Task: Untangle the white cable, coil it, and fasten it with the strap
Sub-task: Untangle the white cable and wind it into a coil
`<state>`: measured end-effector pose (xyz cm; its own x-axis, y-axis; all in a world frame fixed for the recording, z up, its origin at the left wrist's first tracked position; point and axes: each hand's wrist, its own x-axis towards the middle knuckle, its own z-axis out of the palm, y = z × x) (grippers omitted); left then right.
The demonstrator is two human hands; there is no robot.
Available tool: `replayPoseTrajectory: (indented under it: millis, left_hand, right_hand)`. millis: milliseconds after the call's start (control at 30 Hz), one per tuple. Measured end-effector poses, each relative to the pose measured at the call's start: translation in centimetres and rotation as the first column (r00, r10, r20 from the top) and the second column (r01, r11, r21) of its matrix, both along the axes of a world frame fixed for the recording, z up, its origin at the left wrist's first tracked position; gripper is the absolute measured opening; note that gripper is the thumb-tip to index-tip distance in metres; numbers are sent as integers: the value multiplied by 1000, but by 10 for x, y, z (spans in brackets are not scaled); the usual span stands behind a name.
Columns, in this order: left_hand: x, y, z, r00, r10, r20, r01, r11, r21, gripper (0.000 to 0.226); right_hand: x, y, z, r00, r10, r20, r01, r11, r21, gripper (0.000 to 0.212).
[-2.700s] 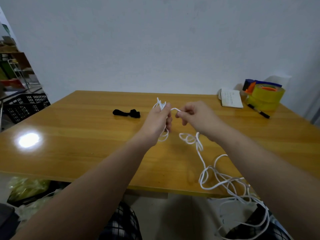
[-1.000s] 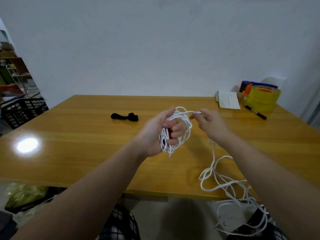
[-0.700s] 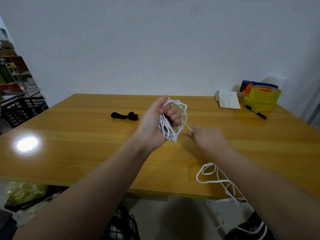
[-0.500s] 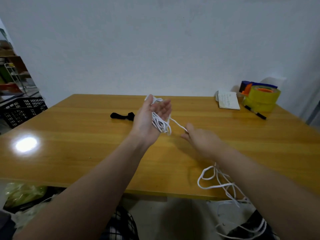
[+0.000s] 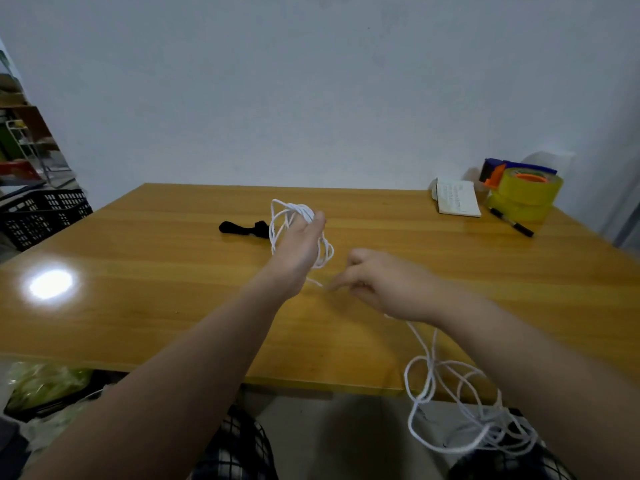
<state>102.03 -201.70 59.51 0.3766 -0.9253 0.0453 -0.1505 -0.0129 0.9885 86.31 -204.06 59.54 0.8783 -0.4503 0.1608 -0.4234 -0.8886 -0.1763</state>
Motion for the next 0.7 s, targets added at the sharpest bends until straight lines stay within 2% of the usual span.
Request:
replayPoseTrajectory:
  millis: [133, 200, 267, 333, 400, 500, 600, 667, 700]
  left_hand:
    - [-10, 12, 2, 965, -139, 222, 159, 985, -74, 34]
    - [-17, 16, 5, 939, -203, 278, 231, 970, -74, 33]
    - [-23, 15, 5, 932, -275, 236, 293, 955, -43, 25]
    - [-26, 15, 5, 934, -286, 213, 290, 957, 14, 24]
    - [-26, 14, 3, 924, -286, 255, 273, 958, 86, 30]
    - [-24, 12, 4, 861, -310, 402, 293, 950, 106, 44]
    - [-16, 13, 6, 784, -302, 542, 304, 948, 89, 54]
    - [-9, 16, 8, 715, -291, 636, 286, 951, 114, 53]
    - [-8, 17, 7, 666, -300, 683, 290, 948, 134, 50]
  right_hand:
    - [-4, -2, 16, 974, -17, 228, -12, 992, 123, 13]
    - [-5, -3, 19, 949, -46, 312, -9, 985, 172, 21]
    - [-5, -5, 19, 926, -69, 372, -7, 980, 197, 26]
    - [-5, -8, 16, 906, -100, 411, -7, 968, 252, 27]
    - [-7, -12, 15, 901, -128, 414, 0, 955, 297, 33]
    - [-14, -18, 12, 930, -153, 334, 58, 959, 279, 40]
    - [-24, -28, 9, 919, -176, 354, 93, 966, 239, 20]
    - [-33, -33, 11, 874, -205, 440, 67, 949, 309, 3]
    - [-37, -35, 12, 856, -222, 468, 58, 938, 340, 4]
